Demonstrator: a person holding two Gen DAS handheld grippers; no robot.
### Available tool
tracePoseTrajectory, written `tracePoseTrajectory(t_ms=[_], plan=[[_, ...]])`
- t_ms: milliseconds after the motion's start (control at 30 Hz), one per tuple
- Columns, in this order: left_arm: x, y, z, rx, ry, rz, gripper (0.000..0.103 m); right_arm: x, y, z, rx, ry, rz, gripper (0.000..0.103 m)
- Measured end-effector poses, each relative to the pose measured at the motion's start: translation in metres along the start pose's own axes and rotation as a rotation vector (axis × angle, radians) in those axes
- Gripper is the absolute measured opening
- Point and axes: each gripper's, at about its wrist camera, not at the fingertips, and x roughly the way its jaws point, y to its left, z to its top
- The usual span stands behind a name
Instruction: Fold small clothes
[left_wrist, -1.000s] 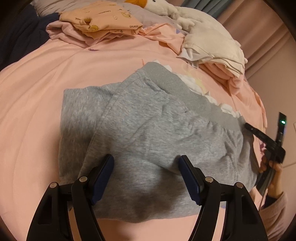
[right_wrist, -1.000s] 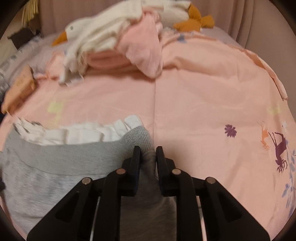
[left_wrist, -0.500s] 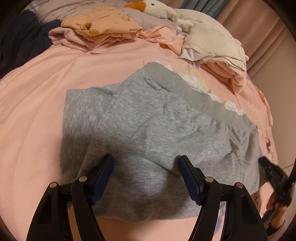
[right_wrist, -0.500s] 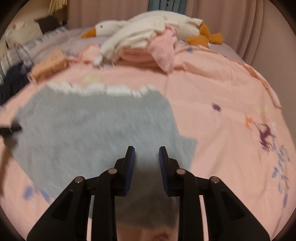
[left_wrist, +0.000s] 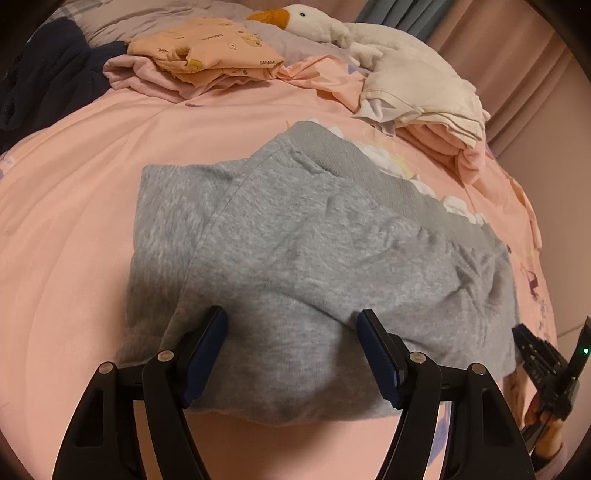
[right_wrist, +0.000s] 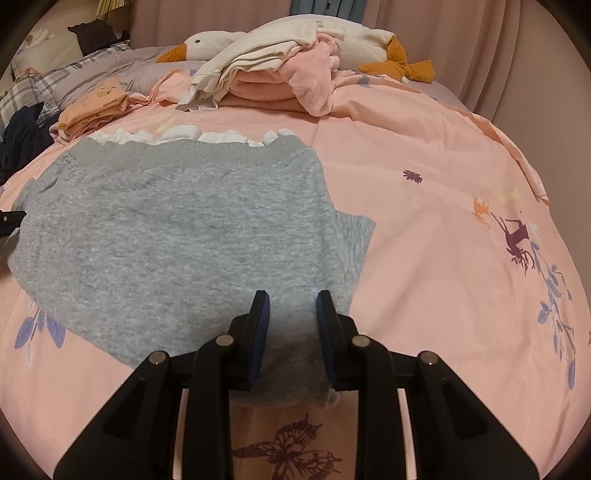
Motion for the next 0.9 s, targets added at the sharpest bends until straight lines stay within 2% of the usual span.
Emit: tracePoseTrajectory(t_ms=[400,633,767,900], plan=[[-0.013,0.002,-0.01,-0.026,0.018,-0.013,0.072,-0.008,-0.003,-0.006,0.012,0.006,0.01,0.026],[-0.043,0.006,-0.027,-0.063,0.028,-0.021,0.072,-0.02,-0.006,-0.011,0.018,0.012,0.005,0.028],[-0.056,0.027,-0.039,-0.155,0.041,-0.077,0.073,-0.035,-0.014,-0.017,0.054,0.009,0.025,0.037],[-0.063,0.055,-0.049,-0.322,0.027,-0.229,0.078,-0.053,-0.018,-0.026,0.085,-0.012,0.049,0.038]])
